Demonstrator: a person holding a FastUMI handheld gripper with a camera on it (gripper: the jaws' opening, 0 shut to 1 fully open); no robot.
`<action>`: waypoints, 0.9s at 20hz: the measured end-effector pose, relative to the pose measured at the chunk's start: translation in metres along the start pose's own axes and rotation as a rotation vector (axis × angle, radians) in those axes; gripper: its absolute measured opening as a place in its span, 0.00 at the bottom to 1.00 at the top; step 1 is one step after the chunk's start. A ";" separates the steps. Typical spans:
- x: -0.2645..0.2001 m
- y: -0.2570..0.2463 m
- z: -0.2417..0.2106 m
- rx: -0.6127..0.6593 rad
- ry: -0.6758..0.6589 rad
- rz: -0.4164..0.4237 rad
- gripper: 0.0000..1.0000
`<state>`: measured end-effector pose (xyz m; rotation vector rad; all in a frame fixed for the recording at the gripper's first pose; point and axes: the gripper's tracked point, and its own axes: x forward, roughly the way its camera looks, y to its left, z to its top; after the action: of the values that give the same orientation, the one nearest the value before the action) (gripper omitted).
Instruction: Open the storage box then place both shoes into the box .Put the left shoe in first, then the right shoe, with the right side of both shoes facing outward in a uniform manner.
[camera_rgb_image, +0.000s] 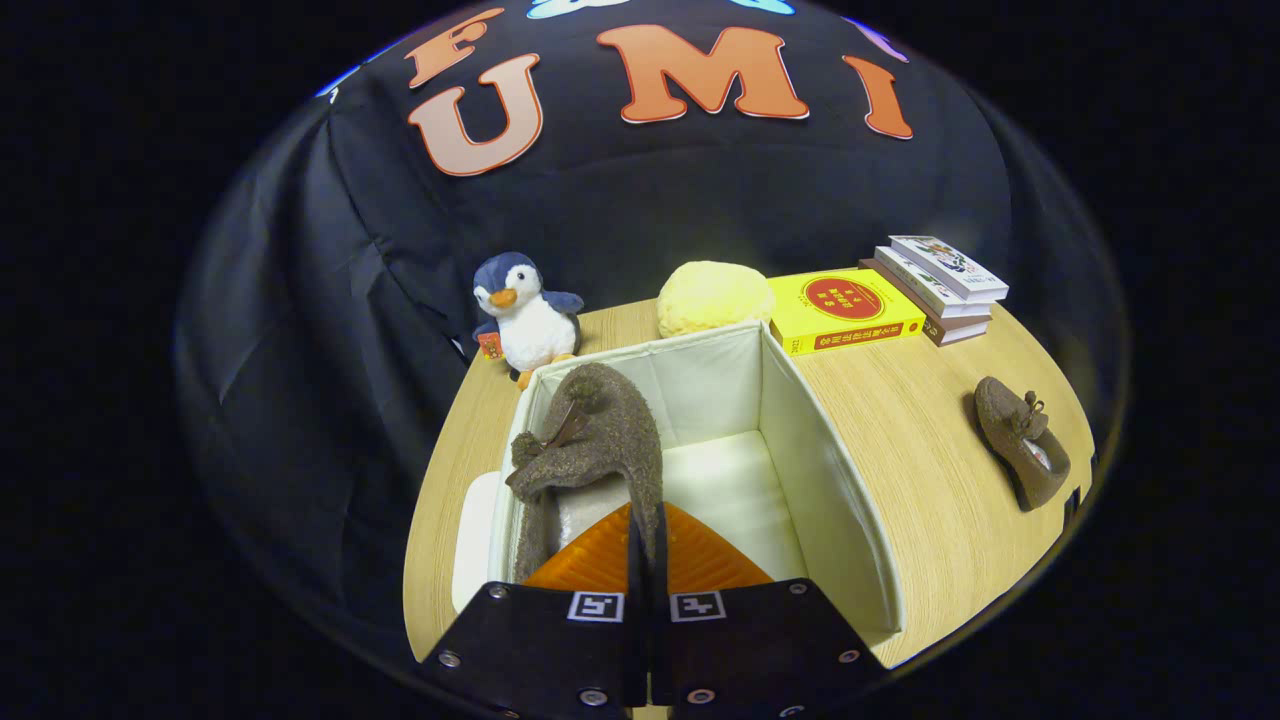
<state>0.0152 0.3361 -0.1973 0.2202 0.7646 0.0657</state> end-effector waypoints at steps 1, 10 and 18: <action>0.001 0.000 -0.004 0.005 0.014 -0.001 0.03; -0.003 0.003 -0.002 -0.021 0.015 0.059 0.50; -0.027 -0.047 0.039 -0.078 -0.093 0.015 0.98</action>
<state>0.0217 0.2795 -0.1624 0.1535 0.6668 0.0988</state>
